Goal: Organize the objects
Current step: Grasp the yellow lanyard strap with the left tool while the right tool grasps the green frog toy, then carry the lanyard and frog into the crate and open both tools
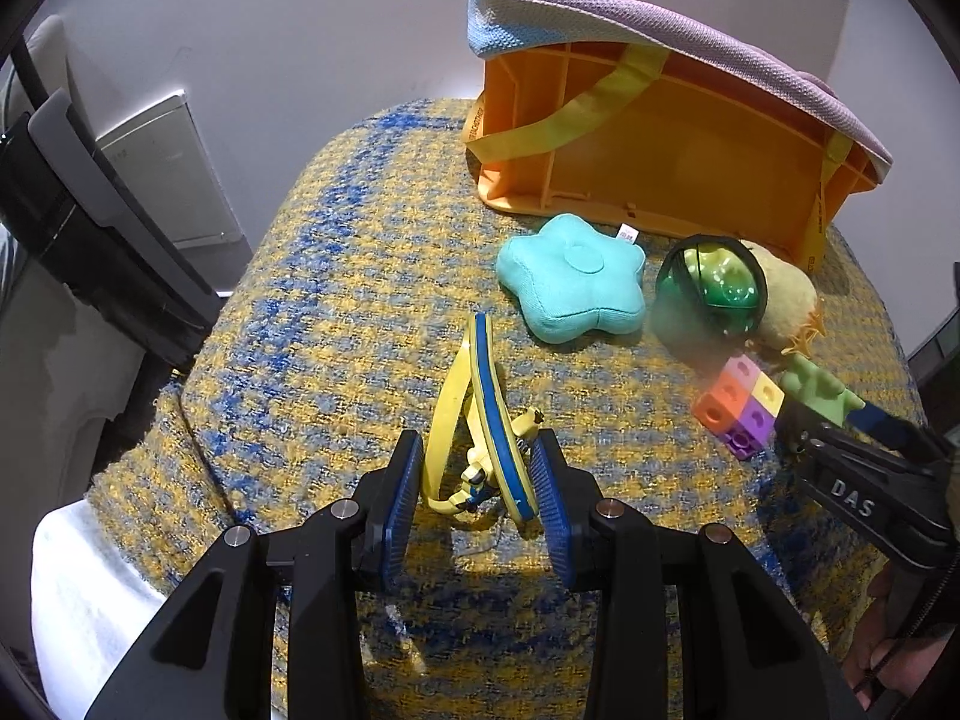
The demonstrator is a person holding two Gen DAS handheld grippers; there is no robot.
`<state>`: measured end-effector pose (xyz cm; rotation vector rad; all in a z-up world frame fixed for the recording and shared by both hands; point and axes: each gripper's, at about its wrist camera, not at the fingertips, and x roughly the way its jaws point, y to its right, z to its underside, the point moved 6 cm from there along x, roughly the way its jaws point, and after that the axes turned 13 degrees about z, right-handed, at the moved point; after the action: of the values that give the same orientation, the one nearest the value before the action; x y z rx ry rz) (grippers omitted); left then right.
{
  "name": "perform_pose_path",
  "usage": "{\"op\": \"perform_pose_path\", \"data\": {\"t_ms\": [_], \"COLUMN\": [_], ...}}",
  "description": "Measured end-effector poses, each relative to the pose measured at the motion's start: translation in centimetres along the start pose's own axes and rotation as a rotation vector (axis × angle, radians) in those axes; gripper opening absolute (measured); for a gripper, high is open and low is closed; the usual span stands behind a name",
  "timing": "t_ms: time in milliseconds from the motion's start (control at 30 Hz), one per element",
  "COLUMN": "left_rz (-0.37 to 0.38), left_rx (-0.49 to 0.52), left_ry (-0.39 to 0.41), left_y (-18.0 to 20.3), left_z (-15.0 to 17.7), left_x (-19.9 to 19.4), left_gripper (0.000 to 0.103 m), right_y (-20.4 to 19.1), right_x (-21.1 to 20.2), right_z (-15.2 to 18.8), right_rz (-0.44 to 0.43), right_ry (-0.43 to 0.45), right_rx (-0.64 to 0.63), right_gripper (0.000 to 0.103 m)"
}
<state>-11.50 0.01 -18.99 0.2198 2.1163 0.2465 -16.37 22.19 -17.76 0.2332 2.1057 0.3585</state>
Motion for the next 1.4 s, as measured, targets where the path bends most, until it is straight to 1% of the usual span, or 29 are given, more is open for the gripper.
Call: {"op": "perform_pose_path", "data": {"t_ms": [33,67,100,133,433,667,800,833,1000,1400], "left_rz": [0.0,0.0,0.0,-0.001,0.013,0.035,0.042,0.045,0.051,0.063], "left_rx": [0.0,0.001,0.002,0.003,0.017,0.045,0.06,0.066,0.077,0.098], "left_ry": [-0.001,-0.002,-0.002,-0.003,0.003,0.018,0.034,0.04,0.062,0.124], "left_y": [0.0,0.0,0.0,0.1,1.3,3.0,3.9,4.1,5.0,6.1], "left_z": [0.0,0.1,0.1,0.1,-0.2,-1.0,-2.0,-2.4,-3.9,-8.9], "left_x": [0.0,0.0,0.0,0.1,-0.5,-1.5,-2.4,-2.7,-3.6,-6.0], "left_gripper": [0.037,0.037,0.037,0.037,0.037,0.037,0.037,0.037,0.037,0.037], "right_y": [-0.1,-0.1,-0.1,-0.2,0.9,2.5,2.8,3.0,3.2,5.1], "right_x": [0.2,0.2,0.1,0.0,-1.1,-3.5,-5.4,-5.6,-8.0,-11.1], "right_z": [0.1,0.2,0.2,0.2,0.2,-0.6,-1.5,-2.3,-3.8,-7.4], "right_rz": [-0.014,-0.021,-0.024,-0.027,-0.037,-0.027,-0.026,-0.027,-0.037,-0.053], "right_ry": [-0.01,-0.008,-0.003,0.001,0.02,0.071,0.109,0.115,0.147,0.226], "right_rx": [0.002,0.006,0.005,0.001,0.012,0.008,0.007,0.007,0.018,0.037], "right_gripper": [0.063,0.061,0.056,0.056,0.055,0.055,0.055,0.055,0.055,0.055]}}
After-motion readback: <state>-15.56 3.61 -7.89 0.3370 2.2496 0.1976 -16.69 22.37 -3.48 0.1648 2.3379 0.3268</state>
